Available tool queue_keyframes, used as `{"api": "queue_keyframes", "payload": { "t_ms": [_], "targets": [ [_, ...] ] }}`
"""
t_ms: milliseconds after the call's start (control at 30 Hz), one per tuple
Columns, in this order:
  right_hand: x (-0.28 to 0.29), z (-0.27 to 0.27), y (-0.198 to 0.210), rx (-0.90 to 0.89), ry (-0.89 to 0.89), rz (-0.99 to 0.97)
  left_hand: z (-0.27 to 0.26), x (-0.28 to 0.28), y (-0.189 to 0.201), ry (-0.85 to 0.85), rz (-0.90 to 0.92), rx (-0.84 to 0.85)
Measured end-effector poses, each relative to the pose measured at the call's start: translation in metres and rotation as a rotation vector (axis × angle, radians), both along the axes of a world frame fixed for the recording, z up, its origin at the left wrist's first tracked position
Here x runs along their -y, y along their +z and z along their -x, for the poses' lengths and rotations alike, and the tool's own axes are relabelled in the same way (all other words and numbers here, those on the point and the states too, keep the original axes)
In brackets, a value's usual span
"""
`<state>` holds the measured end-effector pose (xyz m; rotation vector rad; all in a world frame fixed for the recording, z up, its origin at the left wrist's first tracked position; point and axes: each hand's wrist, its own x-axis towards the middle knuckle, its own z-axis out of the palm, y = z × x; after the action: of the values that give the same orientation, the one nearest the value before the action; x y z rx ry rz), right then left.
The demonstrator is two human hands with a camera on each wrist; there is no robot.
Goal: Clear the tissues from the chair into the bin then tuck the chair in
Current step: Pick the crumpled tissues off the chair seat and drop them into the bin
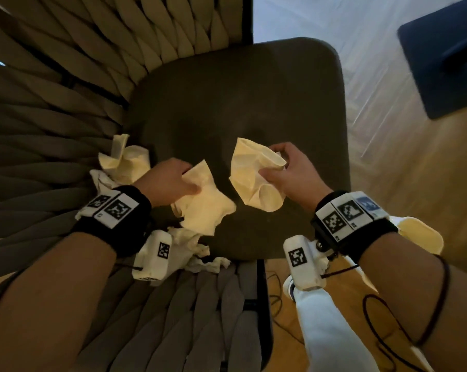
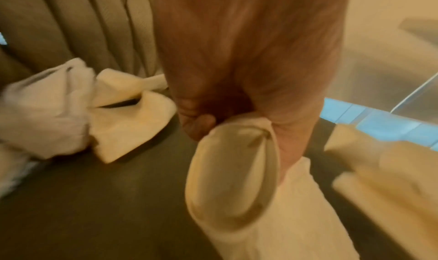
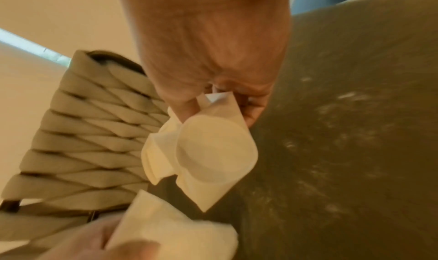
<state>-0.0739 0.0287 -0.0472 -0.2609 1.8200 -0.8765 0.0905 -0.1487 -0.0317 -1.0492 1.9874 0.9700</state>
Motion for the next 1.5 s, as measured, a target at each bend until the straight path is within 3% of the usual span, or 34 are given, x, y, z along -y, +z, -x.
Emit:
{"api": "queue_keyframes", "payload": {
  "t_ms": [167,300,400,467,600,800,900,1000,1133,1267,1333,1500],
  "targets": [
    [-0.083,0.03,0.001,-0.064,-0.315,0.029,0.083,-0.037,0.046,0.08,-0.077,-0.233],
    [-0.189,0.062,-0.004,-0.112,-0.65,-0.017,0.15,-0.123,0.046,0.041,-0.196,-0.358],
    [-0.278,0.078,-0.013,-0.247,-0.761,-0.158,0.193,-0.212,0.014,-0.053,-0.199,-0.394],
    [-0.334,0.078,-0.029,-0.298,-0.757,-0.351,0.212,-0.276,-0.014,-0.111,-0.215,-0.359],
    [-0.415,0.059,-0.081,-0.226,-0.689,-0.599,0.23,-0.389,-0.077,-0.256,-0.187,-0.258],
    [-0.457,0.032,-0.157,-0.127,-0.688,-0.54,0.225,-0.486,-0.168,-0.391,-0.08,-0.22],
    [-0.455,0.025,-0.185,-0.025,-0.774,-0.408,0.222,-0.503,-0.206,-0.531,-0.214,-0.051],
    [-0.454,0.016,-0.197,-0.014,-0.765,-0.406,0.218,-0.501,-0.22,-0.661,-0.224,0.043],
    [-0.442,0.012,-0.168,0.031,-0.636,-0.438,0.209,-0.477,-0.19,-0.662,-0.213,0.039],
    [-0.39,0.021,-0.104,-0.063,-0.482,-0.309,0.209,-0.428,-0.108,-0.681,-0.167,-0.05],
    [-0.356,0.03,-0.069,-0.12,-0.411,-0.232,0.209,-0.401,-0.064,-0.58,-0.145,-0.084],
    [-0.224,0.045,0.012,-0.159,-0.123,-0.04,0.184,-0.262,0.044,-0.233,-0.017,-0.198]
  ]
}}
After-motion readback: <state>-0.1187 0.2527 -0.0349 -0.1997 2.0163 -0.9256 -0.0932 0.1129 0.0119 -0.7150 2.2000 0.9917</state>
